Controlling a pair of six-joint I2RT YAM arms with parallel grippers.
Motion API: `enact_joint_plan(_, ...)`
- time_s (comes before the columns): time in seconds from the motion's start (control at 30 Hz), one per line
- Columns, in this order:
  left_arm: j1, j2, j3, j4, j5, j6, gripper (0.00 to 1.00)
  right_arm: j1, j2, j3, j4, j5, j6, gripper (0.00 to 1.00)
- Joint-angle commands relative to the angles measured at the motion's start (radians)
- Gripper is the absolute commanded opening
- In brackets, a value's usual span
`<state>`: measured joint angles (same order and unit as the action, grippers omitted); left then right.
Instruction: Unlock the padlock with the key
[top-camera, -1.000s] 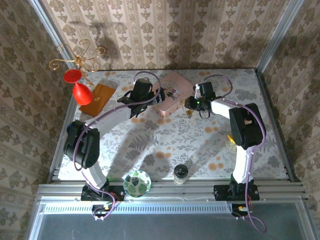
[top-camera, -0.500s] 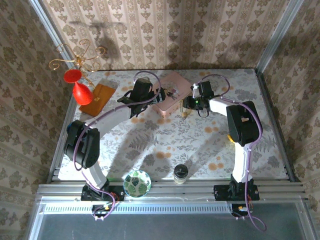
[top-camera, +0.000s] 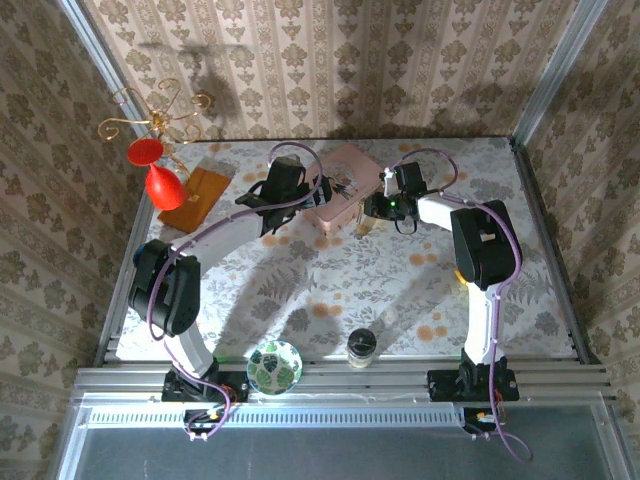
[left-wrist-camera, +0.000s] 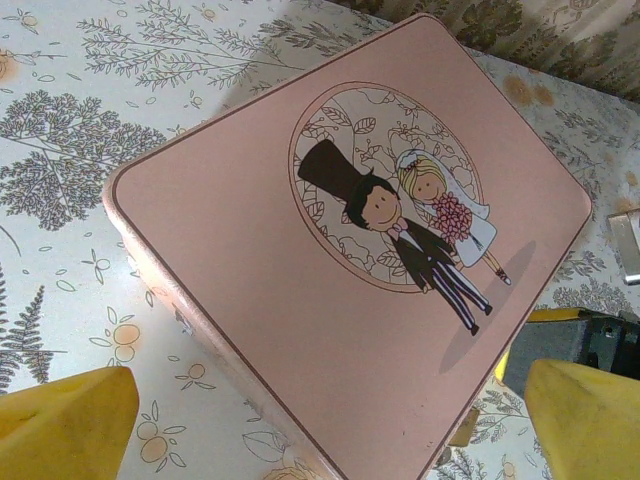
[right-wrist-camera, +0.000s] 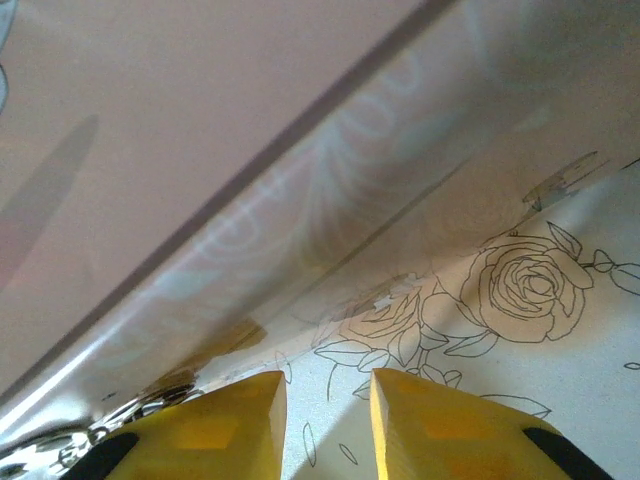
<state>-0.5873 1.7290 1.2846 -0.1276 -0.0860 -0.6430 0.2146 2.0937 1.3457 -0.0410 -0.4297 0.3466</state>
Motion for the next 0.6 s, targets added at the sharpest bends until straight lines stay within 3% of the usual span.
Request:
enact_joint_plan(0.0, 0.006, 0.006, 0.027, 0.000, 0.005, -0.012, 1.00, 0.010, 0.007, 0.005, 0.038, -0.068, 0.015, 0.29)
enact_joint_plan(0.37, 0.006, -0.006, 0.016, 0.004, 0.012, -0.015, 1.00, -0.007, -0.087, -0.230, 0.313, -0.106, 0.195, 0.27)
enact_joint_plan(0.57, 0.006, -0.017, 0.000, 0.012, 0.012, -0.020, 1.00, -0.006, -0.081, -0.249, 0.344, -0.116, 0.222, 0.30)
